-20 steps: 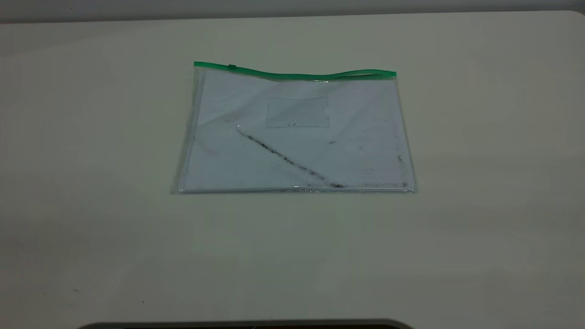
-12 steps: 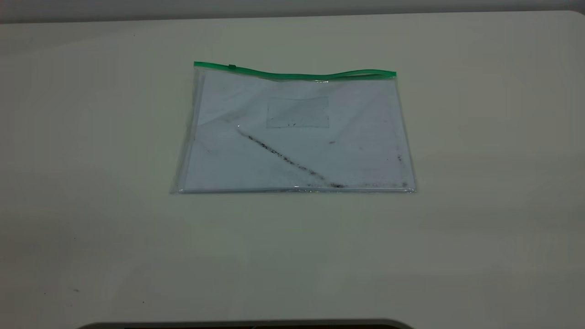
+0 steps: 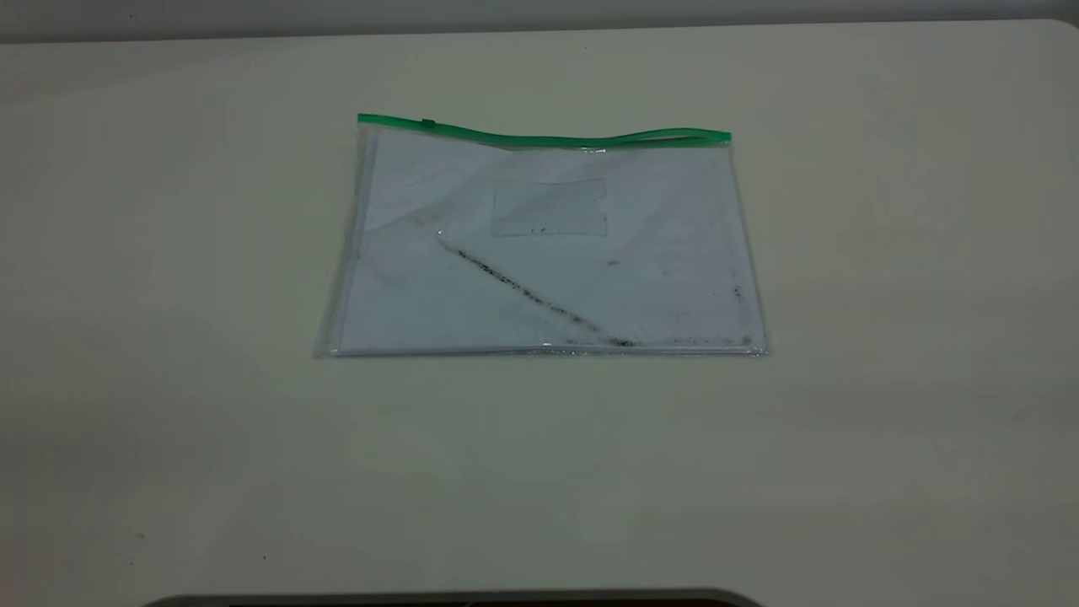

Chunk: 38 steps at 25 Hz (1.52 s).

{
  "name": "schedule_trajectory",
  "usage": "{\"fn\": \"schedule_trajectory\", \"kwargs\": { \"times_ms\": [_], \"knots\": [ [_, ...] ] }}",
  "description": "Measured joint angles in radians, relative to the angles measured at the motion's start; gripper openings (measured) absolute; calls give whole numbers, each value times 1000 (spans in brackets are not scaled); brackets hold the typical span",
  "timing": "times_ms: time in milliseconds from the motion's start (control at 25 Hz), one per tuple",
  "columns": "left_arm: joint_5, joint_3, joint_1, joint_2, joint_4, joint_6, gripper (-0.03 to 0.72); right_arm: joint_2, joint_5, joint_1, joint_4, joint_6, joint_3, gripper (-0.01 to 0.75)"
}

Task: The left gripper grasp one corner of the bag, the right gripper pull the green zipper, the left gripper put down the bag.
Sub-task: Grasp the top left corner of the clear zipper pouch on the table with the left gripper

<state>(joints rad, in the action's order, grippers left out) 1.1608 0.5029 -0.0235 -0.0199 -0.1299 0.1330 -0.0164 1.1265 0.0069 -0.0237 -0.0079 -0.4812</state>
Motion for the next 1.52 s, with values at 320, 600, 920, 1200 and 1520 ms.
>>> {"fn": "schedule_trajectory", "kwargs": {
  "times_ms": [320,600,920,1200,1520],
  "knots": [
    [-13,0,0,0,0,0,507,0,0,0,0,0,0,239],
    [-32,0,0,0,0,0,507,0,0,0,-2,8,0,239],
    [-71,4,0,4,3,-49,507,4,-14,0,-56,14,-1,239],
    [-289,81,0,297,60,-66,507,279,-253,0,-159,-73,-11,256],
    [-462,230,0,851,29,-56,507,712,-561,0,-394,-399,-11,442]
  ]
}}
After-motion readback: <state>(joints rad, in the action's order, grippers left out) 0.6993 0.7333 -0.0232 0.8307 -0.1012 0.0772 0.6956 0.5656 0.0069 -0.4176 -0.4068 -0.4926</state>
